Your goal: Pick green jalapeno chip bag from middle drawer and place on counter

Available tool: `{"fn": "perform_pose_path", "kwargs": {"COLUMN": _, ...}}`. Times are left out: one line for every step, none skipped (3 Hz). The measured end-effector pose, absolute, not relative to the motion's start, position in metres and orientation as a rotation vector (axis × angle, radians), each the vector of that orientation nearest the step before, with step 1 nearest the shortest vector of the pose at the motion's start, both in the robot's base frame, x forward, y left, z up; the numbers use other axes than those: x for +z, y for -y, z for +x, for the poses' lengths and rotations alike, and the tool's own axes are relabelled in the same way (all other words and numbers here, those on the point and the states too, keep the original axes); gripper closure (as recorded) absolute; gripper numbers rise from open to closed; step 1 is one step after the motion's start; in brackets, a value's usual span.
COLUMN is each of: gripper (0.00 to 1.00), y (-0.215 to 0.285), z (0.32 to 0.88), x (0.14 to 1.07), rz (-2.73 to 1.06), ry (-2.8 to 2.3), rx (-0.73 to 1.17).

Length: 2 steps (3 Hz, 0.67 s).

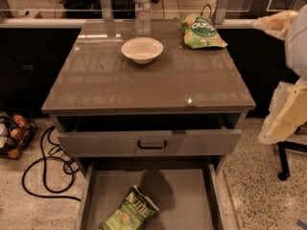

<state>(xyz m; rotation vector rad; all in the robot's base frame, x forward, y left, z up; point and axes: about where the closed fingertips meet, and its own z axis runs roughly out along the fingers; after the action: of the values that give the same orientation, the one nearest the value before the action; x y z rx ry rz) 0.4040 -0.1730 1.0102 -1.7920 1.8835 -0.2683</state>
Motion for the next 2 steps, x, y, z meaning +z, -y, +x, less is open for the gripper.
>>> {"fn": "perform_pose_path", "kwargs": {"gripper": 0.0, "y": 0.156, "z": 0.396, "x": 0.964, "rz": -1.881, "ry": -1.768, "rx": -0.21}}
{"fn": "perform_pose_path", "kwargs": {"gripper": 0.0, "y": 0.132, "z": 0.394, "x": 0.901, "rz": -1.959, "ry": -1.724, "rx": -0.094}}
